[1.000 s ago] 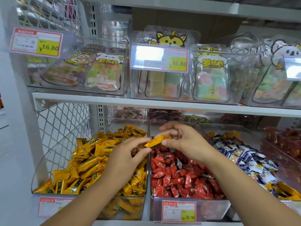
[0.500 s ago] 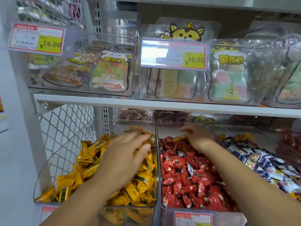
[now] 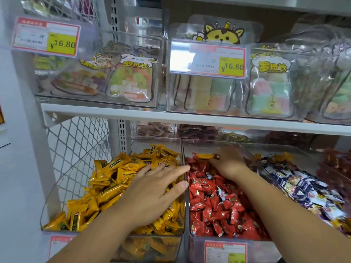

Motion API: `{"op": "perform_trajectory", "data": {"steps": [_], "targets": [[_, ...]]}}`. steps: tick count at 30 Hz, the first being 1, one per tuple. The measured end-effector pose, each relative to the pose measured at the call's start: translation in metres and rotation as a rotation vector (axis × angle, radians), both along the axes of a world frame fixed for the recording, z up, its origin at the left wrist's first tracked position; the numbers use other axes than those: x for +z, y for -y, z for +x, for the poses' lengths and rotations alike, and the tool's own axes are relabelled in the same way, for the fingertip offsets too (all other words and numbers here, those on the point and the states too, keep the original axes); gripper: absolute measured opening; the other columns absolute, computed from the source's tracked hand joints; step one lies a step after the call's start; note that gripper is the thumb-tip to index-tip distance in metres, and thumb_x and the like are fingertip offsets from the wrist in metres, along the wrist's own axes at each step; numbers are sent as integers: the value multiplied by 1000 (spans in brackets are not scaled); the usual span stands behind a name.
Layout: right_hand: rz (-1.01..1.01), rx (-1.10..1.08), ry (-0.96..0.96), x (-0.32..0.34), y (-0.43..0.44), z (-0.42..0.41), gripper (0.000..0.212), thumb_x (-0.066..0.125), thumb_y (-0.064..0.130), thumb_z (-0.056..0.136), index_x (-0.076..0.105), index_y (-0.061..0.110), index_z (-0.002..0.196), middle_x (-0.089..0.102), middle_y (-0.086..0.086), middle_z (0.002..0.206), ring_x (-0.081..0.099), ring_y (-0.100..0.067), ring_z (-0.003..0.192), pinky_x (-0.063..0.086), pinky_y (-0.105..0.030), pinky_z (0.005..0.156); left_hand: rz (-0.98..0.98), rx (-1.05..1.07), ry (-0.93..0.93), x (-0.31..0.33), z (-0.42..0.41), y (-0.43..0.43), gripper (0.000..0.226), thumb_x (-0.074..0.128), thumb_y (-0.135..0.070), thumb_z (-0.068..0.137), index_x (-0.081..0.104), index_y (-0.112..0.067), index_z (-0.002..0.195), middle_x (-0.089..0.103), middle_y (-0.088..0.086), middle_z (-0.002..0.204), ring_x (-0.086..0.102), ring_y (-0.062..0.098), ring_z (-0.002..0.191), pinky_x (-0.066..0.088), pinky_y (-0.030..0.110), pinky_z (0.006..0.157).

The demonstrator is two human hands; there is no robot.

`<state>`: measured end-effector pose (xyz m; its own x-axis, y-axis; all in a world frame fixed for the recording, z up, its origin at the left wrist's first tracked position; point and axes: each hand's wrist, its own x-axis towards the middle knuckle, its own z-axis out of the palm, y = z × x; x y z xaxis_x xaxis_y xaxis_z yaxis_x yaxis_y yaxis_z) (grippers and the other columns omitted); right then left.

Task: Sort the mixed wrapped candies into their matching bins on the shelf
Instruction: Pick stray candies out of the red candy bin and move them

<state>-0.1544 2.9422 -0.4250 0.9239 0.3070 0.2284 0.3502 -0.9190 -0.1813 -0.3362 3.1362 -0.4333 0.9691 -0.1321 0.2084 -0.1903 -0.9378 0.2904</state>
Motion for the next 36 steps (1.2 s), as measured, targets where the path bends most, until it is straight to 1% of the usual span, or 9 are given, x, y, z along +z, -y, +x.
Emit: {"op": "perform_trajectory", "data": {"steps": [3,9,12,15,19,23,28,33,36], "targets": [[240,-14,246,10,-2,-29,20,54,26,89,63,14,77,62,-6,71,56,-25,68,37,-31,56,0,14,-3,0,-3,-2,51,3,-71,85,0,-69,136,12,-21,158,-1,-2,145,-9,27,115],[714,161,-29,45,-31,-63,10,56,23,94,62,25,85,61,16,69,59,-9,64,41,-17,55,-8,10,-23,1,-9,-2,51,8,-70,88,3,-66,139,14,-24,156,-3,-1,145,-8,30,117],[614,269,-101,53,-42,-63,14,55,21,96,63,32,97,61,18,83,58,-6,73,41,-19,62,-2,11,-17,-1,-9,-3,53,7,-72,86,2,-67,139,13,-26,156,-3,-2,145,-7,31,118],[446,371,-185,50,-44,-56,28,51,19,99,65,32,119,63,10,118,60,-9,99,41,-14,70,3,19,-1,-2,-8,-3,53,7,-73,86,1,-67,138,14,-26,156,-2,-1,145,-7,31,117],[470,283,-151,47,-28,-51,29,55,19,96,59,29,123,60,6,106,55,-9,91,42,-19,69,-9,14,4,0,-9,-1,54,7,-73,85,4,-67,138,16,-26,155,-1,0,145,-7,29,115],[417,78,-117,37,8,-37,8,63,23,91,68,24,97,67,5,100,60,-13,98,41,-23,81,-18,11,4,0,-10,-1,54,5,-74,83,3,-68,136,17,-24,156,-2,1,146,-6,31,117],[219,3,-160,21,25,-29,28,55,23,97,64,20,123,61,-2,130,60,-18,108,44,-23,88,3,19,14,-3,-8,-2,53,2,-76,81,-1,-70,134,15,-26,155,-3,0,145,-6,32,117],[-136,91,-430,16,14,-24,57,48,32,98,25,34,150,56,-10,130,47,-7,59,35,-17,50,-19,10,14,-3,-6,-2,54,6,-76,82,3,-70,135,10,-37,143,-6,-7,139,-8,27,114],[-222,95,-461,22,12,-20,69,56,38,92,20,35,151,37,-7,151,54,-17,109,40,-21,84,-32,3,19,-3,-6,-3,55,7,-76,82,4,-69,136,6,-39,139,-7,-9,137,-8,26,113]]}}
